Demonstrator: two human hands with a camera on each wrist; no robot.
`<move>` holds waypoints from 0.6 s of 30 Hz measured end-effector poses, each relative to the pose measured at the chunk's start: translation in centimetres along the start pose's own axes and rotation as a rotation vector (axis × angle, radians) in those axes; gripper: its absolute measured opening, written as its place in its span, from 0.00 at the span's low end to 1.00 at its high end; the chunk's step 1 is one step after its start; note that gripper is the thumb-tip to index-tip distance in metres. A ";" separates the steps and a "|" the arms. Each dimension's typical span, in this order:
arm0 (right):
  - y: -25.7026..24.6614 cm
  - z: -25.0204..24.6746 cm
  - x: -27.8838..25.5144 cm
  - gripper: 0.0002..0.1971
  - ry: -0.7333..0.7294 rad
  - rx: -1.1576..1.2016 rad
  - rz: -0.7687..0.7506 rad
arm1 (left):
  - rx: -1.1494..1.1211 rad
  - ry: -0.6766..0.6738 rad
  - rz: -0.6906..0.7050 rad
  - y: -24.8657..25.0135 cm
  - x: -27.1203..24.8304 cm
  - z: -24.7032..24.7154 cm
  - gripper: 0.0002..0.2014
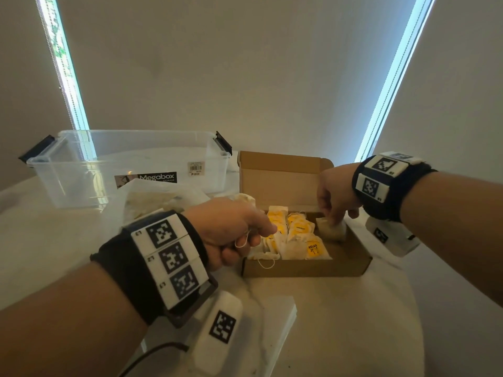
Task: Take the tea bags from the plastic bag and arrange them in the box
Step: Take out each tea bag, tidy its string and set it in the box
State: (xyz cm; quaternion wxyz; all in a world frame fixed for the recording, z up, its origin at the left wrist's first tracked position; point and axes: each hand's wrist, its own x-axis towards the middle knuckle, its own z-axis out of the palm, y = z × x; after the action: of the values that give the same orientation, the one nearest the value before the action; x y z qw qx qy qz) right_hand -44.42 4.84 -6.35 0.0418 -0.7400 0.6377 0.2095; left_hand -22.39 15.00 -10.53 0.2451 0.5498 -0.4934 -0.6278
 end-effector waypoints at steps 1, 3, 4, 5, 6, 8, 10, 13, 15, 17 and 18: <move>-0.1 0.0 0.0 0.08 -0.016 -0.008 -0.003 | 0.025 0.006 -0.002 -0.1 0.1 0.0 0.04; -0.5 0.2 0.3 0.06 -0.007 -0.033 -0.011 | 0.079 0.014 -0.005 -0.5 0.3 0.0 0.05; -0.7 0.4 0.5 0.05 0.017 -0.048 -0.013 | 0.101 0.014 -0.005 -0.7 0.4 0.0 0.05; -0.9 0.7 0.8 0.05 0.051 -0.059 -0.013 | 0.115 0.016 -0.003 -0.9 0.6 0.0 0.05; -1.0 0.9 1.1 0.06 0.090 -0.056 -0.009 | 0.126 0.019 -0.003 -1.0 0.7 0.1 0.06; -1.2 1.3 1.6 0.09 0.156 -0.025 0.012 | 0.156 0.025 0.001 -1.2 0.9 0.0 0.07; -1.4 1.5 2.0 0.11 0.197 -0.013 0.029 | 0.202 0.025 0.004 -1.4 1.1 -0.1 0.09; -1.4 1.6 2.3 0.12 0.214 -0.030 0.055 | 0.243 0.026 0.007 -1.5 1.3 -0.3 0.10; -1.3 1.7 2.4 0.15 0.202 -0.072 0.071 | 0.247 0.026 0.010 -1.6 1.4 -0.3 0.11; -1.3 1.8 2.6 0.17 0.192 -0.111 0.080 | 0.231 0.036 0.021 -1.8 1.6 -0.4 0.12; -1.3 1.8 2.6 0.18 0.185 -0.109 0.088 | 0.228 0.037 0.019 -1.9 1.7 -0.5 0.13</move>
State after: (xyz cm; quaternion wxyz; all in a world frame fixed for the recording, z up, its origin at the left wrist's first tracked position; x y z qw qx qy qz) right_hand -43.37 3.23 -9.20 -0.0668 -0.7286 0.6586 0.1761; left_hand -21.97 14.15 -12.88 0.1958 0.5810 -0.5621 -0.5551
